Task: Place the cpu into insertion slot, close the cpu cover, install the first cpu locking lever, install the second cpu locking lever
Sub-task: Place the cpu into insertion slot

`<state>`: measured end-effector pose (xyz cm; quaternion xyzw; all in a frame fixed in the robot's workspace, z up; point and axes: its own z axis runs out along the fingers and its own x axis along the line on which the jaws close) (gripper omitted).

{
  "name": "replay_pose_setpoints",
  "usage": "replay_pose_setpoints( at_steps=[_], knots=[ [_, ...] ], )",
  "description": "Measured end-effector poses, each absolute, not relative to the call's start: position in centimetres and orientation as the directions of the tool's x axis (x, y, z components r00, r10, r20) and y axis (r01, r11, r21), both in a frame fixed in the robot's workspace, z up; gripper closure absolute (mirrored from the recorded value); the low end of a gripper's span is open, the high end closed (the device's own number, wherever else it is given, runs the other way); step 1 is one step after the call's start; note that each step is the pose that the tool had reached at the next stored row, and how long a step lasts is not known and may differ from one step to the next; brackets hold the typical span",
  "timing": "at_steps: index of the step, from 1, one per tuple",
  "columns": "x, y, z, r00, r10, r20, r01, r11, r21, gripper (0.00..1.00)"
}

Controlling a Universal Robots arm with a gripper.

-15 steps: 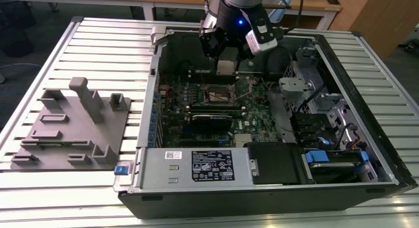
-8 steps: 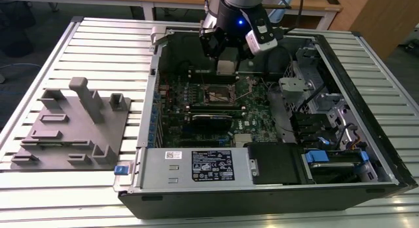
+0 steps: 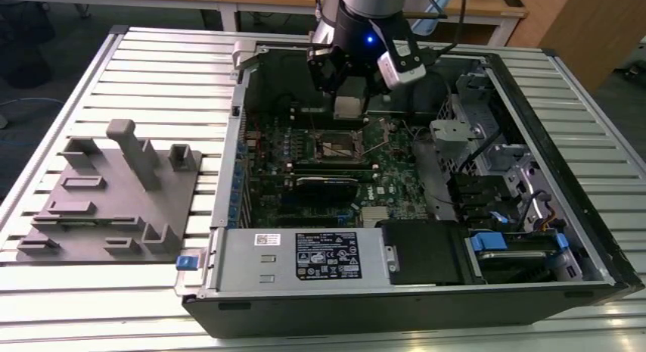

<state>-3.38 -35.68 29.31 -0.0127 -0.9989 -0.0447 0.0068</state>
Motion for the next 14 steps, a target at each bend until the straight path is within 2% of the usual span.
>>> replay_pose_setpoints(
  at_steps=[14],
  knots=[
    [-3.5, -35.5, 28.1, -1.0, 0.025, 0.013, 0.026, 0.996, 0.09, 0.46]
  ],
)
